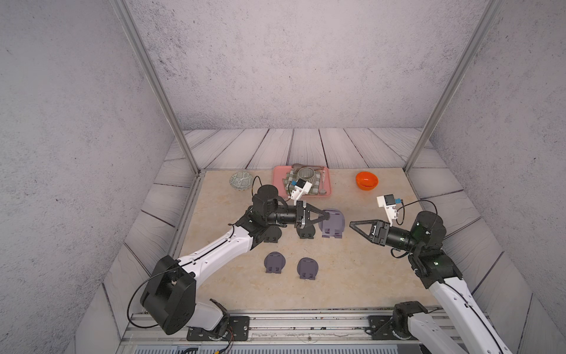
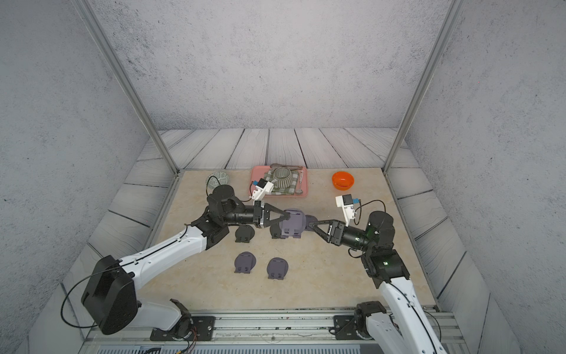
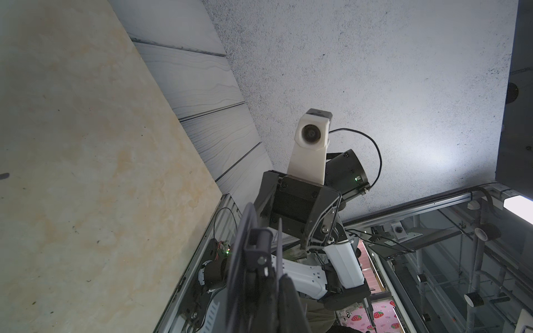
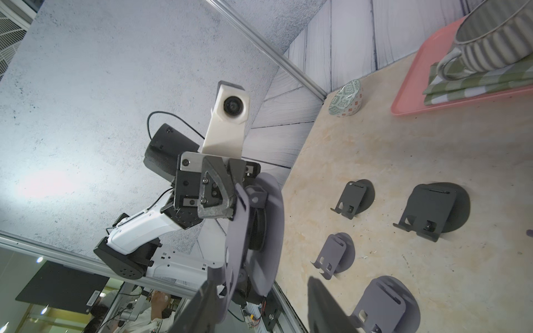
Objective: Open the phone stand
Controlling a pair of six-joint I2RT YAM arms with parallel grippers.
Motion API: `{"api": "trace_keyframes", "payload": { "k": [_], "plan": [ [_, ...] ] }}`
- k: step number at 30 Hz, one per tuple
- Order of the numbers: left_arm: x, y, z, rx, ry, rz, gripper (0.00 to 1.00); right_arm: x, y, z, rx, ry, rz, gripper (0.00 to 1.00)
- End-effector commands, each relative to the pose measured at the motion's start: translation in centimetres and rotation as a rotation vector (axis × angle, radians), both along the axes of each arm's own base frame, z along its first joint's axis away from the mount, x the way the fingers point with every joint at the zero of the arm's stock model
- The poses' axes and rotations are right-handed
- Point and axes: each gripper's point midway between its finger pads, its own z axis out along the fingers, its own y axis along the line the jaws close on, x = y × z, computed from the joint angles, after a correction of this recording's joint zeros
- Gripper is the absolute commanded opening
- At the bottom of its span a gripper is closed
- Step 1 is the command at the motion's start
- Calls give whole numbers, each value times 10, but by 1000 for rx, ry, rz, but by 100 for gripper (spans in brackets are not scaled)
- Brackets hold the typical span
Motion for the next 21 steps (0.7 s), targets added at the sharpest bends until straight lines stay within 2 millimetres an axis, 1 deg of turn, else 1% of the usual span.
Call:
{"api": "trace_keyframes", "payload": {
  "k": [1,4,12,21],
  "plan": [
    [-5,7,26,-47,-64,1,0,2,7,6,-11,-46,2,52],
    [-7,8,29,-42,-74,6,0,3,12,1,-17,-41,11,52],
    [-10,12,34,-50,-87,16,0,6,15,-7,-20,-28,13,47],
    [-14,12,33,-47,-87,-5,0,9,20,-6,-11,-33,18,47]
  ]
}}
